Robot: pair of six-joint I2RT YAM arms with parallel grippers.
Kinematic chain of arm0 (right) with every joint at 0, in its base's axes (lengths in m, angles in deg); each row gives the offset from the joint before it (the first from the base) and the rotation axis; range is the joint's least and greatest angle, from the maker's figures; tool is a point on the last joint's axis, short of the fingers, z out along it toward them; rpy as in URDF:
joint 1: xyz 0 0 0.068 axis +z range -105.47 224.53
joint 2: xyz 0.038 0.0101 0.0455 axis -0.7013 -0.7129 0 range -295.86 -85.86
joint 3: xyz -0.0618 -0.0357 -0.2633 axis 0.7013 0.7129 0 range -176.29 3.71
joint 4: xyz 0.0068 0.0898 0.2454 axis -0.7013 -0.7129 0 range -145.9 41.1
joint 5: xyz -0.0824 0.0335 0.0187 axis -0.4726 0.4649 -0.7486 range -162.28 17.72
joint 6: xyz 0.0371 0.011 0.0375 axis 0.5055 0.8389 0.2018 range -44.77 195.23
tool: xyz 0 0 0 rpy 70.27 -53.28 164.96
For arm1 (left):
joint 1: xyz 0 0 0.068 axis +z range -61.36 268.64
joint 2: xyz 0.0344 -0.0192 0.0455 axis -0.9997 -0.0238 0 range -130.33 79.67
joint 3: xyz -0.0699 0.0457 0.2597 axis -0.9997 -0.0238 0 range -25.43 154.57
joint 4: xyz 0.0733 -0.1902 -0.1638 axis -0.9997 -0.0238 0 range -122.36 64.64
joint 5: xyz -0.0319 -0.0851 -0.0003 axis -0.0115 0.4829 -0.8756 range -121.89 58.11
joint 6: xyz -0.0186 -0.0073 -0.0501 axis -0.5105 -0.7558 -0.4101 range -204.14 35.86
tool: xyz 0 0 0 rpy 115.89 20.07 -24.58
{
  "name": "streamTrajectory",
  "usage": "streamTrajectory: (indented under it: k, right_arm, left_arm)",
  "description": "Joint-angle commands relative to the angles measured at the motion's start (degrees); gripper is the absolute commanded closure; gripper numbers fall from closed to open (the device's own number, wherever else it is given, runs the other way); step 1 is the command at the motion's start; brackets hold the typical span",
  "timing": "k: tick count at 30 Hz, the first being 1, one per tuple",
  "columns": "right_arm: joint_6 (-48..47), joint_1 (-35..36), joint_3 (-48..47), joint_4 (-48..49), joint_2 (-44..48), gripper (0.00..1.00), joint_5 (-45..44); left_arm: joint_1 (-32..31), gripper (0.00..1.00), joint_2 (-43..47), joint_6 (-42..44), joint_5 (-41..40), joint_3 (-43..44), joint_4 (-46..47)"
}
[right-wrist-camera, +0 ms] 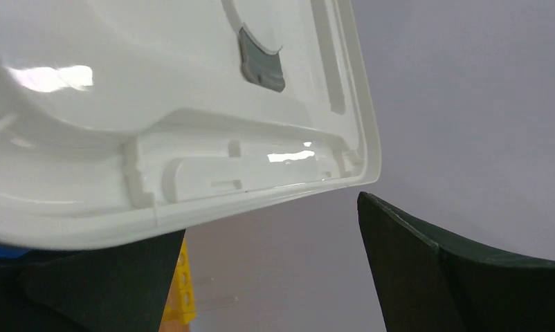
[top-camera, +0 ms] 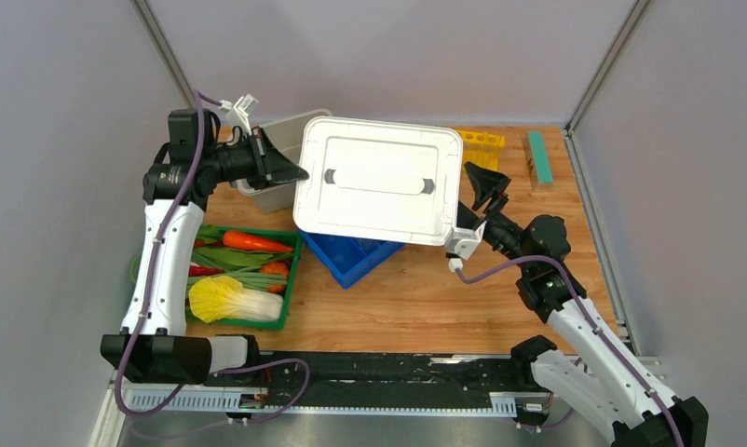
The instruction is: Organize the chemistry lab equipment
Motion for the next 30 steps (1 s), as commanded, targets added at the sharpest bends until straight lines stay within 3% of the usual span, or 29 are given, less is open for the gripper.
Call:
streamTrajectory:
  k: [1, 8, 13, 18, 22, 25, 30]
  right_arm:
    - [-8.13, 2.42, 0.90, 5.95, 3.46, 0.00, 0.38]
    - [-14.71, 7.69, -1.11, -1.07, 3.03, 0.00, -0.23]
    - [-17.27, 10.51, -1.56, -0.12, 1.27, 0.09, -1.21]
    - [-20.07, 13.40, -4.63, -5.36, 0.39, 0.43, -1.38]
    - [-21.49, 17.62, -6.48, -9.68, -0.66, 0.78, -2.25]
    - [-20.27, 20.87, -6.05, -10.49, -0.06, 0.92, -4.45]
    - [-9.04, 22.02, -6.39, -10.74, 1.97, 1.00, -4.90]
  left_arm:
    - [0.14, 1.00, 1.05, -1.37, 2.44, -0.40, 0.72]
    - [0.14, 1.00, 0.53, -1.54, 2.87, -1.28, 0.63]
    - [0.14, 1.00, 0.79, -5.59, 6.57, -4.88, 5.56]
    - [0.14, 1.00, 0.61, -6.03, 6.74, -6.73, 6.08]
    - [0.14, 1.00, -0.09, -6.82, 6.13, -7.88, 7.14]
    - [0.14, 0.87, -0.62, -6.47, 5.78, -6.83, 7.49]
    - [0.31, 0.54, -0.70, -7.96, 5.17, -2.88, 16.80]
